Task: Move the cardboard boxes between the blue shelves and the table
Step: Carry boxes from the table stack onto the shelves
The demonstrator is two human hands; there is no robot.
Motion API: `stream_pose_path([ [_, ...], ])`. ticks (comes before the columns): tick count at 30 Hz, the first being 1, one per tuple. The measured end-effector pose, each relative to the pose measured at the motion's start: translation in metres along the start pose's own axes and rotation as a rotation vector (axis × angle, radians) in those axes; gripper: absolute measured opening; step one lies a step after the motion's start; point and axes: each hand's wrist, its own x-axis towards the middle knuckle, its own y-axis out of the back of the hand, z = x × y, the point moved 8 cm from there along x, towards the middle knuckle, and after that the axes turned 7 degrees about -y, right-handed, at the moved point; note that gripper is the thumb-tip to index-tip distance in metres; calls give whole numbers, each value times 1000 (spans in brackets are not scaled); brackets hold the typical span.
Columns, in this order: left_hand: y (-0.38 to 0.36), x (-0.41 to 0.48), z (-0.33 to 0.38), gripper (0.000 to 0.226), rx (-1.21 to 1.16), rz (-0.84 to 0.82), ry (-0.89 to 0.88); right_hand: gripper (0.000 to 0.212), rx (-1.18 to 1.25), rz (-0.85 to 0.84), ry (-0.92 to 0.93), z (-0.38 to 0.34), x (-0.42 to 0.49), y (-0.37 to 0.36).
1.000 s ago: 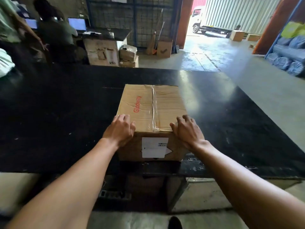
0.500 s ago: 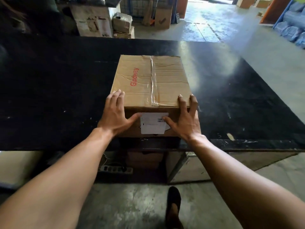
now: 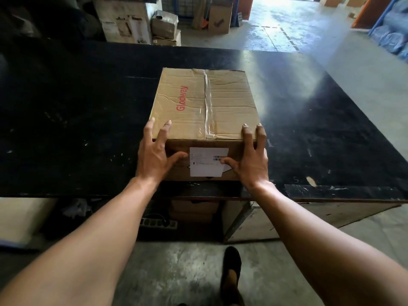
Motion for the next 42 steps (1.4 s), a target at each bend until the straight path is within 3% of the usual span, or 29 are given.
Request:
stream_pose_path([
  [6,0,1,0,91,9,19,-39,103,-3,16,-5,3,0,-3],
  [11,-4,2,-2,113,38,-52,-49,116,-20,25,56,2,3,-9],
  [25,11,22,1,105,90,-29,22,95,9,-24,37,-12,26,6],
  [36,126,94,-9,109,249,143,89,96,171,18,352,-133,117,41],
  [42,206,100,-25,109,396,290,268,98,272,-84,607,-227,158,44],
])
